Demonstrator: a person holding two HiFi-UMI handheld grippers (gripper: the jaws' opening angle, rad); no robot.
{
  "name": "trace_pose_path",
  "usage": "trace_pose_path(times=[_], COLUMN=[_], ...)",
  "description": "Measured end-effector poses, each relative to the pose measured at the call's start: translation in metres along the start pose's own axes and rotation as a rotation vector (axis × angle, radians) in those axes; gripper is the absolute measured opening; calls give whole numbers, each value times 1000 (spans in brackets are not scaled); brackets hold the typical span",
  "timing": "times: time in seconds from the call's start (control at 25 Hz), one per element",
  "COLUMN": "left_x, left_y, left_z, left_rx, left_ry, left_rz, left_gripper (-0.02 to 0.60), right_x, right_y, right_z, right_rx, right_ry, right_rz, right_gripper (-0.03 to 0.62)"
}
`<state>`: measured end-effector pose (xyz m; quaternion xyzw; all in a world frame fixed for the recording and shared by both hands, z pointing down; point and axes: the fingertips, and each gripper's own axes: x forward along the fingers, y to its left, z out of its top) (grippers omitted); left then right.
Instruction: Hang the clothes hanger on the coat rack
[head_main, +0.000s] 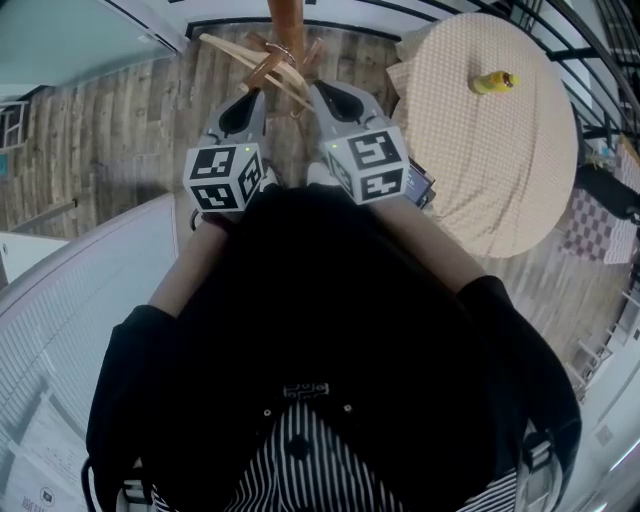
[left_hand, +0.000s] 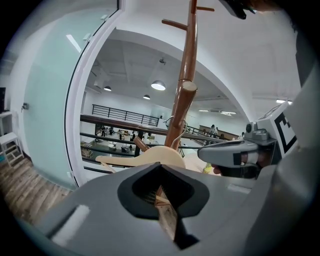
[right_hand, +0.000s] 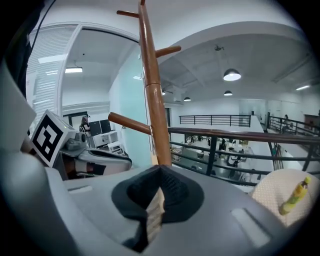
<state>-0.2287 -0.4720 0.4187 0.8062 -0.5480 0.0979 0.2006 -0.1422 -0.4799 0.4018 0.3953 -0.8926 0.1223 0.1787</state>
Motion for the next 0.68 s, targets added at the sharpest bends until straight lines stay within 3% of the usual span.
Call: trace_pose_path(times=[0.68], left_x=[-5], left_y=[-4], left_z=[11], left_rx=[-1], left_ry=[-23], left_rz=[16], left_gripper=[3], right_x=[5], right_y=[2], right_z=[2], right_rx=[-6], right_ry=[26], right_rz=[50], right_gripper=[2])
